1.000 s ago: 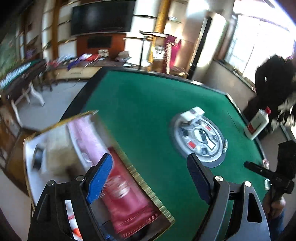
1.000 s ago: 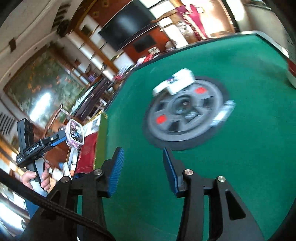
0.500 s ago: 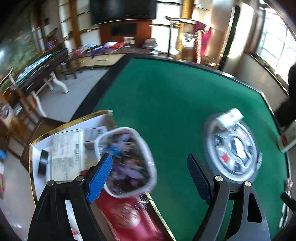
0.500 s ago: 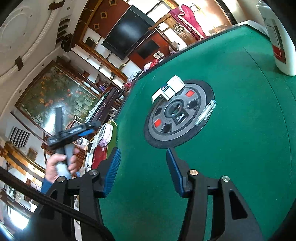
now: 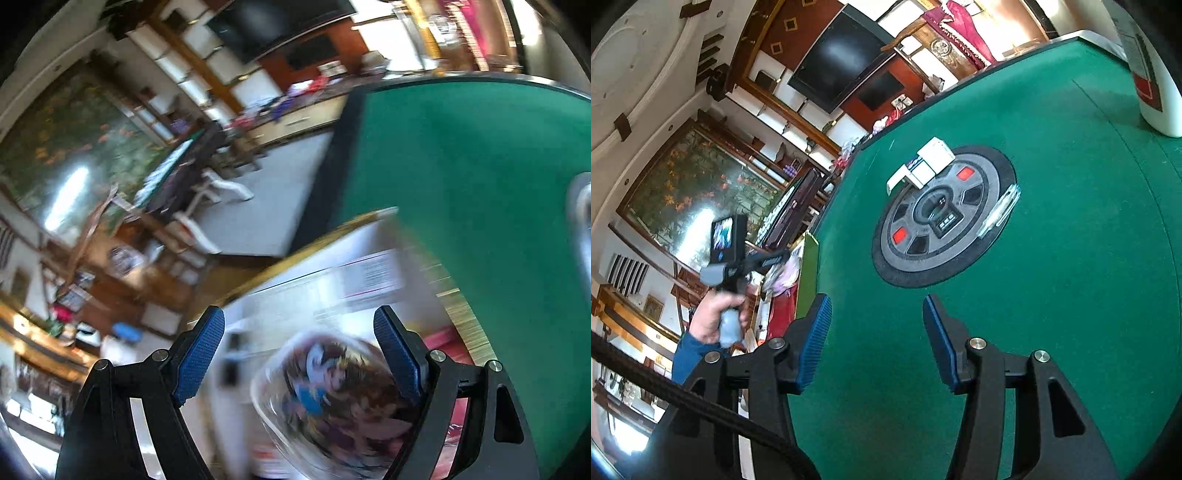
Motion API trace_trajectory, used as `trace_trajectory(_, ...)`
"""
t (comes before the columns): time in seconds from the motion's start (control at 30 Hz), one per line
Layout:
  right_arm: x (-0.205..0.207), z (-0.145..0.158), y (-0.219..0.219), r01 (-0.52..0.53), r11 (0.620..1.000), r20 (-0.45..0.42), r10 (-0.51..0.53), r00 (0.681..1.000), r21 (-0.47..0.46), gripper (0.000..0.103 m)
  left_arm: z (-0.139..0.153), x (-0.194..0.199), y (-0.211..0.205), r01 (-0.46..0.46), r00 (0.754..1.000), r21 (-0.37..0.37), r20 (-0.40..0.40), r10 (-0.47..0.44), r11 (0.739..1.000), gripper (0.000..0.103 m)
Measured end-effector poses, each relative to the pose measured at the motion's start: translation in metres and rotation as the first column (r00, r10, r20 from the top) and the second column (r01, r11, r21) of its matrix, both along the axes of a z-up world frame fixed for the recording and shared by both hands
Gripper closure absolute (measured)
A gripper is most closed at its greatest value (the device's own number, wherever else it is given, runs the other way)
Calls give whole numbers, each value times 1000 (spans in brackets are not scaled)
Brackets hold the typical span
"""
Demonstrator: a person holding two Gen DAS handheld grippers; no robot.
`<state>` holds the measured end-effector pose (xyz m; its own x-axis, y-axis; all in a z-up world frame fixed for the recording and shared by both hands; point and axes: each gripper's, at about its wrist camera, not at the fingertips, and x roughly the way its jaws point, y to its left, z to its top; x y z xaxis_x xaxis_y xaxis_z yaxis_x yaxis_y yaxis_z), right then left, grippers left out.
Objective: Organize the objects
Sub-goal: 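Move both open tools back over the table center, then grasp the white-and-blue medicine box upright with the left tool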
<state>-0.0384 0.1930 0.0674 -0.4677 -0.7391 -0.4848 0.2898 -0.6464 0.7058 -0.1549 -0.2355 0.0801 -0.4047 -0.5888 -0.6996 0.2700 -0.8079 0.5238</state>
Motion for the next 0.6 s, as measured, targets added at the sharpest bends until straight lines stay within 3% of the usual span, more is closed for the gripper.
trace_trajectory(0.07, 0, 1, 0, -8, 1000, 5, 8, 1000, -15, 52, 10, 12, -16, -7, 999, 44, -42, 9, 999, 24)
trace_trajectory(0.13, 1, 3, 0, -12, 1000, 3, 13, 1000, -20, 52, 27, 20, -18, 52, 994, 199, -109, -31, 979, 24)
trace_trajectory(0.2, 2, 4, 2, -10, 999, 2, 10, 1000, -35, 52, 43, 20, -4, 160, 980, 352, -172, -104, 922, 24)
trace_trajectory(0.27, 2, 6, 5, 1, 999, -2, -2, 1000, -41, 52, 50, 9, 33, 277, 959, 431, -182, -218, 859, 24)
trace_trajectory(0.33, 3, 8, 9, 13, 999, -4, -13, 1000, -48, 51, 48, -9, 88, 402, 916, 423, -163, -368, 812, 24)
trace_trajectory(0.4, 4, 10, 11, 22, 998, -7, -22, 1000, -55, 50, 42, -25, 130, 479, 875, 368, -130, -466, 797, 24)
trace_trajectory(0.43, 4, 10, 12, 25, 998, -9, -26, 1000, -55, 50, 34, -37, 161, 540, 837, 329, -116, -534, 775, 24)
trace_trajectory(0.53, 3, 11, 15, 39, 998, -17, -40, 999, -47, 50, 12, -64, 214, 641, 757, 277, -70, -650, 716, 24)
trace_trajectory(0.6, 0, 8, 16, 55, 998, -18, -55, 998, -22, 50, -1, -83, 242, 683, 717, 244, -40, -696, 689, 24)
